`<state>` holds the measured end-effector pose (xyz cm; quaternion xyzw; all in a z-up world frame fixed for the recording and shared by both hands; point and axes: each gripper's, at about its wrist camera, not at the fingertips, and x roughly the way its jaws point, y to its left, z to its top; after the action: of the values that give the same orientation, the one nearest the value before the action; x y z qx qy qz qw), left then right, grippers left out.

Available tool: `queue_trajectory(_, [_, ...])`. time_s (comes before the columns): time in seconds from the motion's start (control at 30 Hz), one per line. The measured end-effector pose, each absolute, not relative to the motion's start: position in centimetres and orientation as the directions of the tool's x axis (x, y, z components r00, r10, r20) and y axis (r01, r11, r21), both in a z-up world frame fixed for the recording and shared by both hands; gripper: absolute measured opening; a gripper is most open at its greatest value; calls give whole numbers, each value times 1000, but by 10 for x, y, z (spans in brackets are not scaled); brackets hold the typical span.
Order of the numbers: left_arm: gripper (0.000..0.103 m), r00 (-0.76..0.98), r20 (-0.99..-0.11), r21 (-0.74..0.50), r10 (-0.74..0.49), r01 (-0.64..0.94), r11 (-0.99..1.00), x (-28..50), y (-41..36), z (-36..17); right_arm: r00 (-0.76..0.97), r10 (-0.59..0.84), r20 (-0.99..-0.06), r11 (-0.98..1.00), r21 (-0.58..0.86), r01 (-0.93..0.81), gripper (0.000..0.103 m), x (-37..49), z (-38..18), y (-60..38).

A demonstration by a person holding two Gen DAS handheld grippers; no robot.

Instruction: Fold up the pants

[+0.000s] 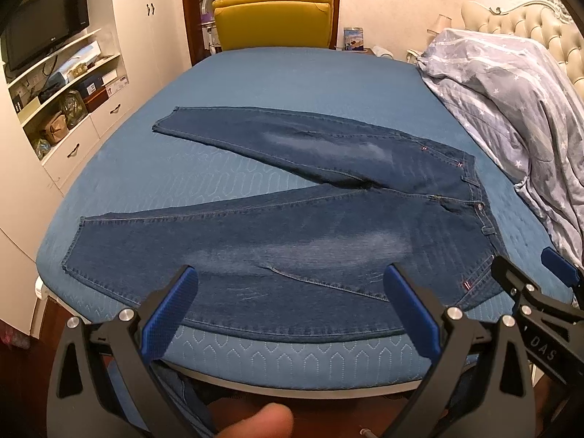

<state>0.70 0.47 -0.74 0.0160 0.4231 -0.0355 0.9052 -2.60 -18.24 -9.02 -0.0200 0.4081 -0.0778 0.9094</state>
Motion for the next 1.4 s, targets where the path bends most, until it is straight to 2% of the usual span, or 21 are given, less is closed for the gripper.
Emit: queue_trajectory(1.4, [102,647,-762,7,-38,67,998,5,4,-5,656,-155,-739,988,-97,123,88,-27,-91,-183])
